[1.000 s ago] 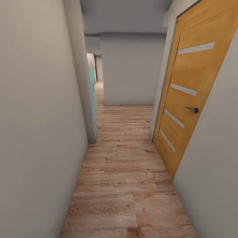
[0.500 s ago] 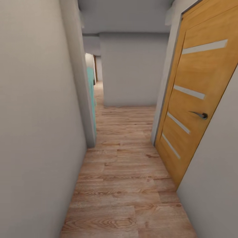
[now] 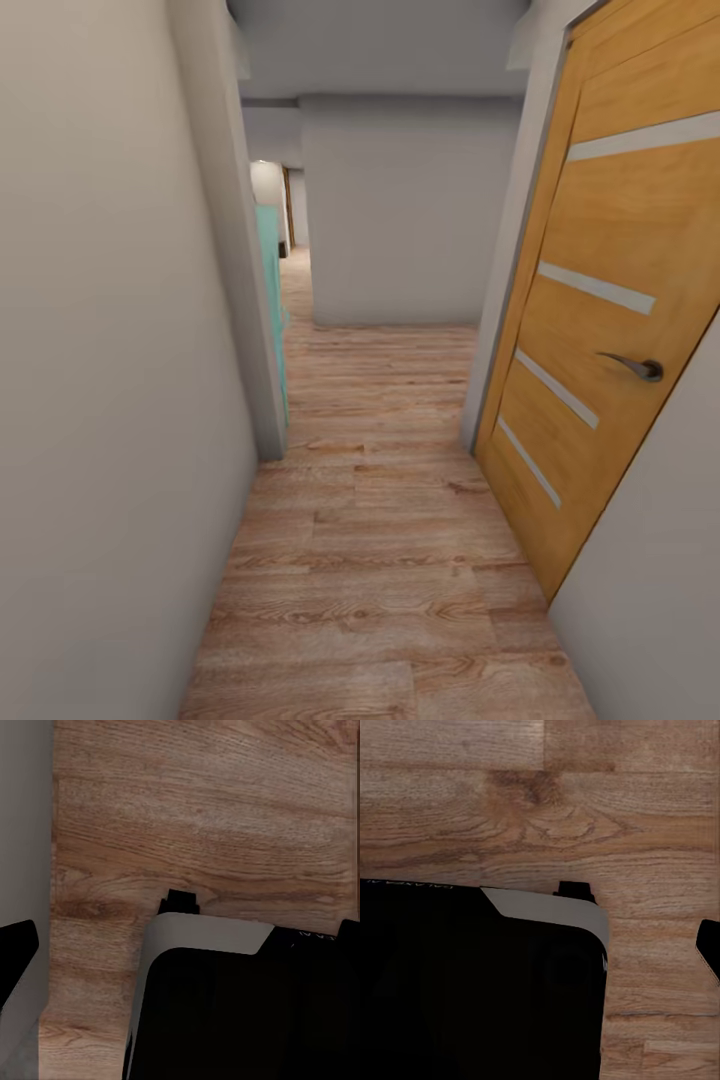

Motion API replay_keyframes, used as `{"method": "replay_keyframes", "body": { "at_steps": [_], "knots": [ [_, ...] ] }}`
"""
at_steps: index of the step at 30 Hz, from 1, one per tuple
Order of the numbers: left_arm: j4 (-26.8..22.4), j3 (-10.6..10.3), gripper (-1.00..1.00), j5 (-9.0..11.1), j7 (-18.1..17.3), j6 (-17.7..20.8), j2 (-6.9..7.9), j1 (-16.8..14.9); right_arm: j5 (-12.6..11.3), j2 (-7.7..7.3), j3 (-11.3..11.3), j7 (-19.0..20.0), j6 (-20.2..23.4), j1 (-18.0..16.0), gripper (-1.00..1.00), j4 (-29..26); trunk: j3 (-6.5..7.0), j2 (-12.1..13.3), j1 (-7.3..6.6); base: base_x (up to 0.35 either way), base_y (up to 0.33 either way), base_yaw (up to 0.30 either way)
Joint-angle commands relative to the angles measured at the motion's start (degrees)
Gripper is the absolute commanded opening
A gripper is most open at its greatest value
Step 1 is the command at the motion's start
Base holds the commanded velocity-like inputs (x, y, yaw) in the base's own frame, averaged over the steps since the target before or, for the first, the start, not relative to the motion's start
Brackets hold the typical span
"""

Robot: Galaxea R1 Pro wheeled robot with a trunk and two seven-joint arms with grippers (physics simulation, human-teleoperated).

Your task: Move the two storage containers from the living room to the garage. In the garage, place one container on the floor and stack the other container on top of it (either order is fine).

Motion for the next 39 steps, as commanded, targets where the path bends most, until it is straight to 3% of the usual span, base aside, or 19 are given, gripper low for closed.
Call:
{"method": "replay_keyframes", "body": {
  "at_steps": [1, 39],
  "knots": [
    [0.0, 0.0, 1.0, 0.5, 0.1, 0.2, 0.0, 0.0, -0.6, 0.04, 0.5, 0.1, -0.3, -0.1, 1.0, 0.2, -0.07, 0.0, 0.04, 0.321, 0.0, 0.0],
    [0.0, 0.0, 1.0, 0.5, 0.1, 0.2, 0.0, 0.0, -0.9, -0.04, 0.5, 0.1, -0.4, -0.1, 1.0, 0.2, 0.29, 0.0, 0.04, 0.321, 0.0, -0.021]
  ]
}}
